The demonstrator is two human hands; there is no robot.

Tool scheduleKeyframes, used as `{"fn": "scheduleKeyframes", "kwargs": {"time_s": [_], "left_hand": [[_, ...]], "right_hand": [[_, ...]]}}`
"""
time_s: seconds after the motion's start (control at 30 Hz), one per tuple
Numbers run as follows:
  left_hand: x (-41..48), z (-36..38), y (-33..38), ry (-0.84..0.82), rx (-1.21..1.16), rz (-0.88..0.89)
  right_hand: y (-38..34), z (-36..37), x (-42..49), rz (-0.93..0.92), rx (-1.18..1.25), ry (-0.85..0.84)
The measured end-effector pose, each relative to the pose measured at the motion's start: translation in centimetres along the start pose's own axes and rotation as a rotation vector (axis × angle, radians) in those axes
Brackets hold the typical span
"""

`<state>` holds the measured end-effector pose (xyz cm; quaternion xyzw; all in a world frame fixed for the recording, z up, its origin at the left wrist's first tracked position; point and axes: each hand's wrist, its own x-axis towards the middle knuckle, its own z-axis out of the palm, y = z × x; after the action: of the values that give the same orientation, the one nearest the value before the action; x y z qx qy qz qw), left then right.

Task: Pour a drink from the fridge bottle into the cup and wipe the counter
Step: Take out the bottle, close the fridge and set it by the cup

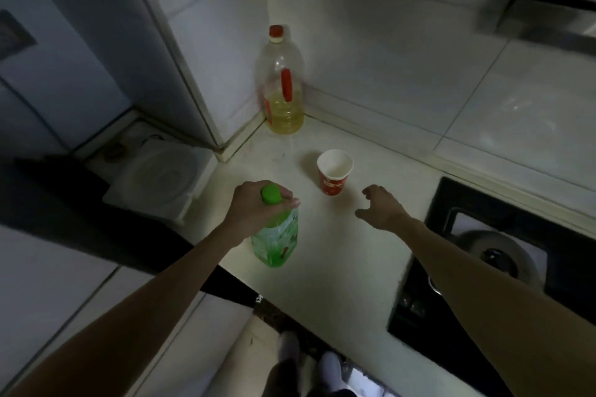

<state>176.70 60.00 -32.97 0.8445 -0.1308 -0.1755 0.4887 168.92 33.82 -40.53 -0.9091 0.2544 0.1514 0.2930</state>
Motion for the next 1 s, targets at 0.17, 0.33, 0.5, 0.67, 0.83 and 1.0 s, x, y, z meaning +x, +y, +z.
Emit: {"fn": "scheduleKeyframes", "kwargs": {"time_s": [0.17, 0.33, 0.5, 0.67, 0.83, 1.0], "left_hand": [[2.9, 1.2, -0.6, -0.069, 0.037, 0.019], [5.3, 1.4, -1.5, -0.114, 0.028, 0.042], [7.1, 1.0, -1.9, -0.16, 0.016, 0.073], [8.2, 0.8, -1.7, -0.175, 0.036, 0.107], [9.0, 1.0, -0.5, -0.222, 0.056, 0.104], [8.8, 2.6, 1.7, -0.327, 0.07, 0.149]], "right_hand": [[-0.5, 1.2, 3.0, 0.066, 0.251, 0.058], [-2.6, 2.8, 5.7, 0.114, 0.552, 0.187], [-4.6, 4.1, 7.2, 0.098, 0.77, 0.387], [-5.4, 4.7, 6.8, 0.11, 0.8, 0.413], [-4.9, 3.8, 5.2, 0.126, 0.743, 0.422], [-3.1, 2.0, 2.1, 0.146, 0.72, 0.465]]}}
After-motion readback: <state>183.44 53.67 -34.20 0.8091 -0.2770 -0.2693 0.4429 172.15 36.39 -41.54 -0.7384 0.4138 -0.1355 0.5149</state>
